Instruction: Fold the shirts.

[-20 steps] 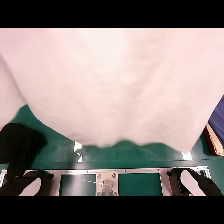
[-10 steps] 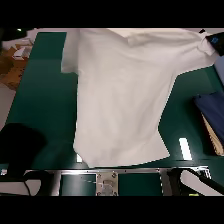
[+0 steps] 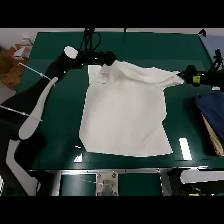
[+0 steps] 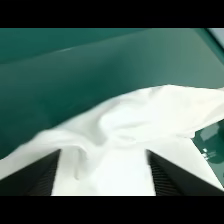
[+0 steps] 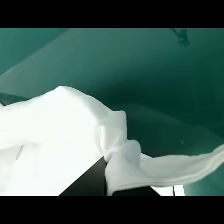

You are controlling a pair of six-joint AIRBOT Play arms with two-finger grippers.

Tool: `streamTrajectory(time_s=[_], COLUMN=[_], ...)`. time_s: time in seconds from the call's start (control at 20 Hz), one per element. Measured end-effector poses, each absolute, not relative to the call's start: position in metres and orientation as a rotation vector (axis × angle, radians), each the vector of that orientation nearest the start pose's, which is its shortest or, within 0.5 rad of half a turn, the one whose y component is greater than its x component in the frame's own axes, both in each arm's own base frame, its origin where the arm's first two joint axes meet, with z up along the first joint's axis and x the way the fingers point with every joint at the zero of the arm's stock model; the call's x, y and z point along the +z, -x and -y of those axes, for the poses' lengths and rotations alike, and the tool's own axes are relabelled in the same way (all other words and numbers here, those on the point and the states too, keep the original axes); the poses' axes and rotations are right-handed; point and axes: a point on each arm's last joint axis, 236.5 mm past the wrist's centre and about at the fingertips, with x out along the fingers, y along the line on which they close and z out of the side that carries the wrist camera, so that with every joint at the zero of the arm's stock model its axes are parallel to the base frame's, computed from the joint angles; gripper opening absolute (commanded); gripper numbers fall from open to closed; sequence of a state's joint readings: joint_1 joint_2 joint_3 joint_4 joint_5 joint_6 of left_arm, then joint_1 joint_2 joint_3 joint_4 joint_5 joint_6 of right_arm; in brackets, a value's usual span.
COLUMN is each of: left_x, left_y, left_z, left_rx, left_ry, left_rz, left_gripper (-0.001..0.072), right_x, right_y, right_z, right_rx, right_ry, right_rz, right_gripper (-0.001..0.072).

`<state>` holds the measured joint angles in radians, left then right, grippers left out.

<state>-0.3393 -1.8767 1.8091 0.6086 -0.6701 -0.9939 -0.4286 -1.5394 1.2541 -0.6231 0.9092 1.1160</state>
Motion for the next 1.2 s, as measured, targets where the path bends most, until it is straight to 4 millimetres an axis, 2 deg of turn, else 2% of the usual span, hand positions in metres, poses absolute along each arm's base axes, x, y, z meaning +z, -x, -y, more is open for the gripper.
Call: streamTrajectory(time_s=[0.1,0.2,0.4,0.6,0.75,0.9,1.1,1.15,1.2], left_x=[0.089,0.096,0.113,0.107,0.103,0.076,0.009,-0.007,-0.025], left_y=[-0.556,-0.542,-0.502,-0.443,-0.396,-0.341,-0.260,-0.242,-0.222], left_z=[0.318,0.300,0.250,0.206,0.189,0.176,0.173,0.175,0.178], left_rx=[-0.816,-0.852,-0.868,-0.731,-0.621,-0.502,-0.365,-0.343,-0.324], left_ry=[0.318,0.354,0.399,0.265,0.218,0.255,0.359,0.377,0.390], left_rz=[-0.695,-0.790,-1.016,-1.265,-1.367,-1.430,-1.497,-1.517,-1.549], left_gripper=[0.0635,0.0020,0.0021,0.0021,0.0022,0.0022,0.0029,0.0260,0.0524], right_x=[0.010,0.001,-0.007,-0.010,-0.011,-0.011,-0.011,-0.011,-0.011], right_y=[-0.499,-0.497,-0.493,-0.490,-0.488,-0.487,-0.486,-0.486,-0.486], right_z=[0.065,0.072,0.084,0.094,0.105,0.111,0.115,0.115,0.115], right_rx=[0.137,0.123,0.100,0.079,0.059,0.046,0.039,0.038,0.038], right_ry=[-0.720,-0.705,-0.694,-0.690,-0.692,-0.698,-0.699,-0.699,-0.700], right_rz=[-0.860,-0.879,-0.894,-0.896,-0.890,-0.886,-0.883,-0.883,-0.882], right_gripper=[0.0019,0.0019,0.0019,0.0019,0.0019,0.0019,0.0019,0.0019,0.0019])
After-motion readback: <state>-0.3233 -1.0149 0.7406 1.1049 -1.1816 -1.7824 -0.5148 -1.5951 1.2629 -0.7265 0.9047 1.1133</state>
